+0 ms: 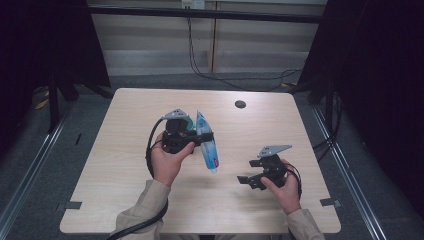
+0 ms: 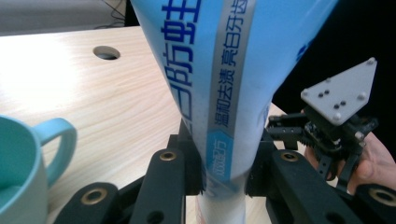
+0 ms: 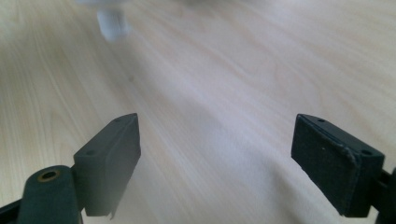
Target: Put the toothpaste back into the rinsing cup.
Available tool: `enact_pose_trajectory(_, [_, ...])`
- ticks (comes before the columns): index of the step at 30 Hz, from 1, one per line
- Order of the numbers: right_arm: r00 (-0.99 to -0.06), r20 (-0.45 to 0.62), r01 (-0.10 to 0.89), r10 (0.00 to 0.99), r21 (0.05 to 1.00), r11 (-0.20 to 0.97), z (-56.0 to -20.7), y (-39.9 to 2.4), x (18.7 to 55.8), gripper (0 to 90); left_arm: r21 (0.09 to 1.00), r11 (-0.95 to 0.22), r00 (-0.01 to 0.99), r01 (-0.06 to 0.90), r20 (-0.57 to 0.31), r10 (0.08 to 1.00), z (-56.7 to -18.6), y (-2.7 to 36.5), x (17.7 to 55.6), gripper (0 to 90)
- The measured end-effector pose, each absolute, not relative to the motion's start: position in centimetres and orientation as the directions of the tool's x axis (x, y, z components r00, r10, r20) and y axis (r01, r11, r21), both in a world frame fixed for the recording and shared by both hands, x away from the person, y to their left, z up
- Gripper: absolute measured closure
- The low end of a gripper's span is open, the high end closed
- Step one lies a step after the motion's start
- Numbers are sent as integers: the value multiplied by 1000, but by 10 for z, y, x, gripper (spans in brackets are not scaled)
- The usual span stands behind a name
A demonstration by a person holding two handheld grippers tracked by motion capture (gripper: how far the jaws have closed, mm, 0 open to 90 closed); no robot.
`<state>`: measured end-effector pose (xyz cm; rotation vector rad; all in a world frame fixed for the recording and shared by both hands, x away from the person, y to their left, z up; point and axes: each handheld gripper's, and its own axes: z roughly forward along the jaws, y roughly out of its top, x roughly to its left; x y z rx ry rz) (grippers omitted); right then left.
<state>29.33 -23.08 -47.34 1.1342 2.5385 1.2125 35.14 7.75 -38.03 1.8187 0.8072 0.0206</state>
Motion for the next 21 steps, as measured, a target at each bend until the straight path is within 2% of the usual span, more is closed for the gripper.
enact_pose_trajectory(21, [-682,105,591,724,663,460,-502,-241,290,147,865,-138,748,483,-326,578,-370,96,354,738])
